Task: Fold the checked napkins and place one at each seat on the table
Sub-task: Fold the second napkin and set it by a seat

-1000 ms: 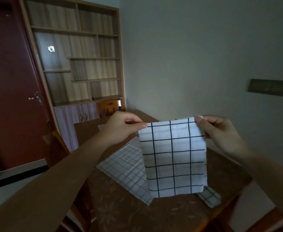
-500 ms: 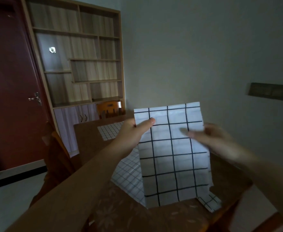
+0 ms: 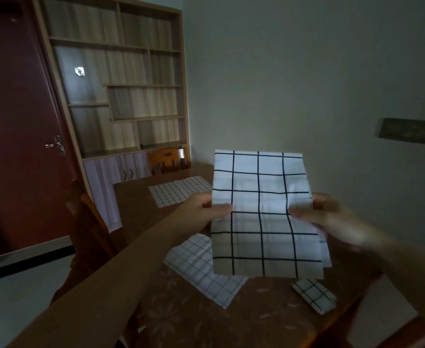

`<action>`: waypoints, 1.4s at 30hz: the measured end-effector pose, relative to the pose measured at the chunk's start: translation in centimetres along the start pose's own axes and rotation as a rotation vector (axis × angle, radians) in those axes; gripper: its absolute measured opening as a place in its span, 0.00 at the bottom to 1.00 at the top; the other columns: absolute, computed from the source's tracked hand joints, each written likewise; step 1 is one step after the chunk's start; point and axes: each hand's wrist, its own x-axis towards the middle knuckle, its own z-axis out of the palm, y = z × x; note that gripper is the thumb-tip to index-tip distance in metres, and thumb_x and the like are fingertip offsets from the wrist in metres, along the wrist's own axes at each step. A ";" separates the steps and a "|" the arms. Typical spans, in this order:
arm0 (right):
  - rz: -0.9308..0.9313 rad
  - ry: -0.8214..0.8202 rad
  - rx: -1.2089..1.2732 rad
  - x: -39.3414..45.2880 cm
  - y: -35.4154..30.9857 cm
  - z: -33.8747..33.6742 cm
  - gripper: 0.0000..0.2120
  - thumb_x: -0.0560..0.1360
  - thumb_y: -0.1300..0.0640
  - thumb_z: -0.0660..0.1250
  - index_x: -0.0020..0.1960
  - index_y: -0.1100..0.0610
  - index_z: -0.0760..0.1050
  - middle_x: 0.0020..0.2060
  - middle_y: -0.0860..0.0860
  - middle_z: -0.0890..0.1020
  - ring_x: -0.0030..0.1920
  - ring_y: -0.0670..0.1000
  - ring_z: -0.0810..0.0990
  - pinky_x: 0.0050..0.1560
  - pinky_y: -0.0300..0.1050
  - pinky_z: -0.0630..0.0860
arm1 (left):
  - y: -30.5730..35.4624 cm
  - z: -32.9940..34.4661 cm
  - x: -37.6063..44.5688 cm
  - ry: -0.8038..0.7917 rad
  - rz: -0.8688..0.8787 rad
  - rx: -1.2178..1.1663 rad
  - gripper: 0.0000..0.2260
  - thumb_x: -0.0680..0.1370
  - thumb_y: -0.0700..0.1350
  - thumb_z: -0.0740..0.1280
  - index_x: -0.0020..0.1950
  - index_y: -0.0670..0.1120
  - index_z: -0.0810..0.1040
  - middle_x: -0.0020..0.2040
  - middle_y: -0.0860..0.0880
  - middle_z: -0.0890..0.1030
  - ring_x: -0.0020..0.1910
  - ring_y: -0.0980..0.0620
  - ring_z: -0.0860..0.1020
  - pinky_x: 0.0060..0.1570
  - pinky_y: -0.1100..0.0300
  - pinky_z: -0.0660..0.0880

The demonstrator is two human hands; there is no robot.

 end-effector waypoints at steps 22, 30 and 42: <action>-0.020 0.052 0.219 0.6 2.3 -1.7 0.16 0.79 0.67 0.58 0.40 0.57 0.81 0.39 0.55 0.84 0.37 0.52 0.83 0.35 0.43 0.79 | 0.1 0.5 -0.4 -0.132 -0.332 -0.142 0.23 0.74 0.62 0.63 0.61 0.49 0.78 0.56 0.43 0.82 0.53 0.43 0.82 0.42 0.52 0.81; -0.068 -0.016 0.067 0.7 3.1 -1.9 0.17 0.75 0.76 0.59 0.52 0.59 0.79 0.51 0.50 0.84 0.56 0.54 0.81 0.51 0.40 0.79 | 0.5 0.2 0.0 0.006 0.050 0.254 0.10 0.80 0.48 0.65 0.53 0.43 0.81 0.48 0.41 0.83 0.45 0.50 0.82 0.46 0.55 0.77; -0.419 0.133 -0.096 1.7 -0.1 5.3 0.22 0.76 0.50 0.68 0.34 0.68 0.75 0.23 0.52 0.66 0.24 0.46 0.64 0.27 0.37 0.62 | 1.5 1.5 -0.7 -0.057 0.373 0.582 0.05 0.73 0.49 0.73 0.40 0.51 0.80 0.35 0.53 0.79 0.34 0.58 0.76 0.35 0.65 0.70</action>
